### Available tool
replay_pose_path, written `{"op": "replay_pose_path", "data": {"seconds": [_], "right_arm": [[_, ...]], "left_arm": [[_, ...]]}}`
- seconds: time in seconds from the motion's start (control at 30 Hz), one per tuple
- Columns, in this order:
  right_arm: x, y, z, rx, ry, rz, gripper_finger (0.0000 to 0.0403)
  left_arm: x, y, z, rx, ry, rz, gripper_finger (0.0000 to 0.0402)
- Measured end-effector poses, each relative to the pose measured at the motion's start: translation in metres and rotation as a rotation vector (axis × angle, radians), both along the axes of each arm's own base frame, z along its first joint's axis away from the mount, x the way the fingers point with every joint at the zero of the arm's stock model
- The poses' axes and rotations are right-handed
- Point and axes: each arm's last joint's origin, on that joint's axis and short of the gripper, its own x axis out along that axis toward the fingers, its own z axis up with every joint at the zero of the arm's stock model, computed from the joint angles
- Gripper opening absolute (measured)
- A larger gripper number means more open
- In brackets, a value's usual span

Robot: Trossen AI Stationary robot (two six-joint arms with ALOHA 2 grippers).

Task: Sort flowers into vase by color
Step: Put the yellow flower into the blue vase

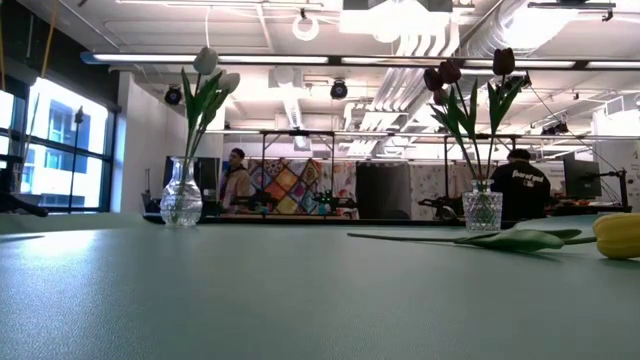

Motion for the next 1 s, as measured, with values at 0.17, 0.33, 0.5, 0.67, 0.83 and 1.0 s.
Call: {"op": "replay_pose_path", "data": {"seconds": [0.17,0.33,0.5,0.67,0.83,1.0], "right_arm": [[-0.014,0.016,0.000,-0.007,0.086,-0.034,0.0161],[-0.018,0.031,-0.014,0.026,0.171,-0.026,0.0161],[-0.019,0.041,-0.035,0.046,0.224,-0.027,0.0161],[-0.021,0.044,-0.051,0.059,0.280,-0.066,0.0161],[-0.023,0.043,-0.063,0.086,0.322,-0.084,0.0161],[-0.024,0.043,-0.078,0.112,0.356,-0.102,0.0161]], "left_arm": [[-0.037,0.013,0.018,-0.157,-0.203,-0.014,0.0000],[-0.063,0.012,0.007,-0.291,-0.286,-0.123,0.0000],[-0.076,0.002,-0.030,-0.358,-0.346,-0.177,0.0000],[-0.084,-0.010,-0.057,-0.438,-0.418,-0.221,0.0000],[-0.092,-0.027,-0.074,-0.460,-0.450,-0.301,0.0000],[-0.107,-0.043,-0.093,-0.488,-0.493,-0.412,0.0000]]}}
